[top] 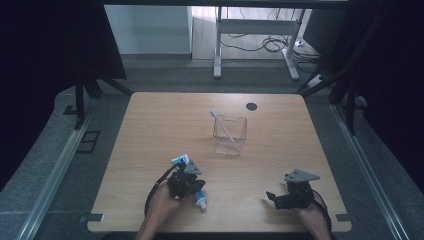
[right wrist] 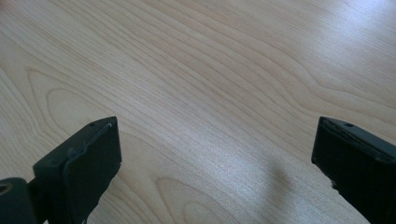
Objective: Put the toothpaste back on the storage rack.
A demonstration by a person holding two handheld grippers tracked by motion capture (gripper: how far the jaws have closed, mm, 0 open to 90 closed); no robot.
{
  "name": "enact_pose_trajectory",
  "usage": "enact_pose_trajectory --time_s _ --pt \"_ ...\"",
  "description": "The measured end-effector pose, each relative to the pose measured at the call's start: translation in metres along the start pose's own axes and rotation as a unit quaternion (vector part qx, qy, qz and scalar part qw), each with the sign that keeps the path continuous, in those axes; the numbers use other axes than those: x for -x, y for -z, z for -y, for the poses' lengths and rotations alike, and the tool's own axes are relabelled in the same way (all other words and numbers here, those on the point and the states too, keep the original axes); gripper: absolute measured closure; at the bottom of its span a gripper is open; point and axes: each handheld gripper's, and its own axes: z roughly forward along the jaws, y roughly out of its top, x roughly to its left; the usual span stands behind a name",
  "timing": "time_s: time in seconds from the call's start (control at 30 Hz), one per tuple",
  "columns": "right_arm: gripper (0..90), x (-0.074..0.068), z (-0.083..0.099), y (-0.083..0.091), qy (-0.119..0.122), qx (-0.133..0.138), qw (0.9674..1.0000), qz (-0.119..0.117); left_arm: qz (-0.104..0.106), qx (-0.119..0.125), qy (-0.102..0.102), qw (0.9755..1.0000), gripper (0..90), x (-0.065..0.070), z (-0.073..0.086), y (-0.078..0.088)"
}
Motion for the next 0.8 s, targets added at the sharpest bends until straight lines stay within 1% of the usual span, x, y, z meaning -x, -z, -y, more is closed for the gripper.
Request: enact_pose_trajectory --time_s 0.07,0.13,0.27,0.47,0.57,0.63,0.67,0.77,0.8 --pt "1.5 0.0 0.0 0.0 0.001 0.0 1.0 -0.001 0.002 -0.006 -0.001 1.0 89.6 0.0 0.0 -0.004" --pt "1.6 -0.001 0.0 -0.001 0.002 -0.001 1.0 -0.002 0.006 -0.005 0.001 1.0 89.6 0.0 0.001 -0.007" --pt "1.9 -0.001 0.0 -0.001 0.003 -0.001 1.0 -0.003 0.011 -0.005 0.004 0.9999 89.6 0.001 0.002 -0.008" --pt "2.8 -0.003 -0.001 -0.001 0.005 -0.003 1.0 -0.005 0.021 -0.015 0.011 0.9996 89.6 0.001 0.005 -0.008" --pt "2.9 -0.003 -0.001 -0.001 0.006 -0.004 1.0 -0.006 0.022 -0.017 0.015 0.9995 89.6 0.0 0.008 -0.007" --pt "2.9 -0.003 0.0 -0.002 0.008 -0.005 0.9999 -0.006 0.02 -0.022 0.011 0.9995 89.6 -0.001 0.009 -0.006" --pt "2.9 -0.003 0.0 -0.002 0.008 -0.006 0.9999 -0.006 0.019 -0.023 0.014 0.9995 89.6 0.0 0.01 -0.006" --pt "2.9 -0.003 0.0 -0.002 0.009 -0.006 0.9999 -0.007 0.018 -0.025 0.013 0.9994 89.6 -0.001 0.013 -0.005" --pt "2.9 -0.004 0.0 -0.002 0.009 -0.007 0.9999 -0.007 0.017 -0.026 0.016 0.9994 89.5 -0.001 0.014 -0.004"
